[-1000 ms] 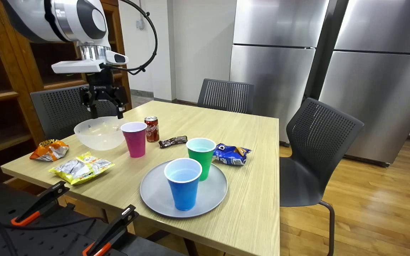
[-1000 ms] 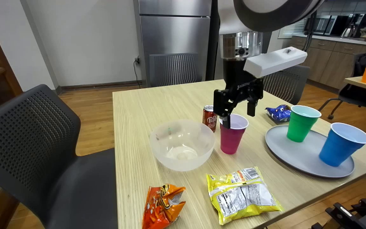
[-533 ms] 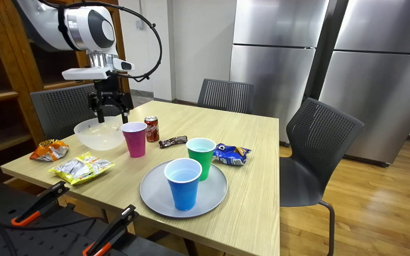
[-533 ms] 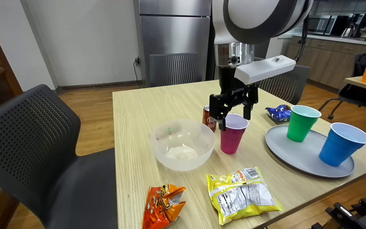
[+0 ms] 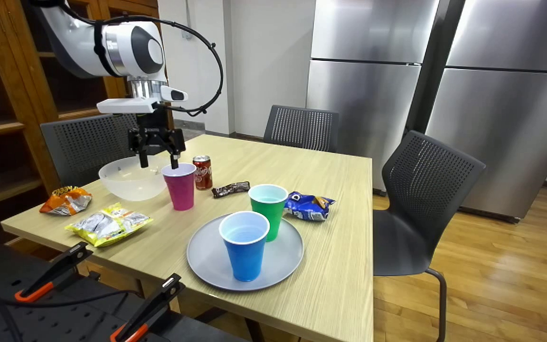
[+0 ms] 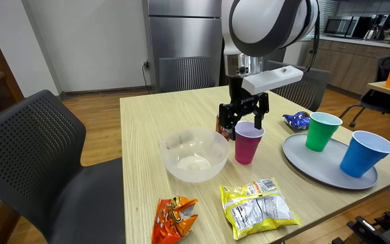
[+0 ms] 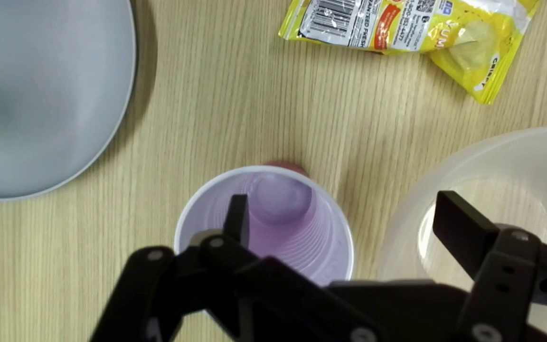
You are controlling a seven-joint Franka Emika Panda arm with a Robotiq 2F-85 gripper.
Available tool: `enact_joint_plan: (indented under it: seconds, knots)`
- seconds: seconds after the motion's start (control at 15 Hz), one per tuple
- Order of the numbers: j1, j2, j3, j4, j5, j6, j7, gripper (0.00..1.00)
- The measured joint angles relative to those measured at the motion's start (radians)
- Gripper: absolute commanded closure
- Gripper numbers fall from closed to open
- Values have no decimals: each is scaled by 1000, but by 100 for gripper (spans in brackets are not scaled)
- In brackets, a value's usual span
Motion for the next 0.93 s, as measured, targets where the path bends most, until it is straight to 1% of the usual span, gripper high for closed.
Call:
enact_joint_plan:
  seconds: [0.4,0.47,0.53,0.6,0.8,0.93]
  knots:
    - [0,49,-7,57,3,0,0,0]
    - [0,56,-7,64,6,0,0,8]
    - [0,62,-8,70,8,0,0,26]
    - [0,67,-9,75,9,0,0,32]
    - [0,81,-11,88,16,0,0,58]
    - [0,85,-12,92,19,0,0,73]
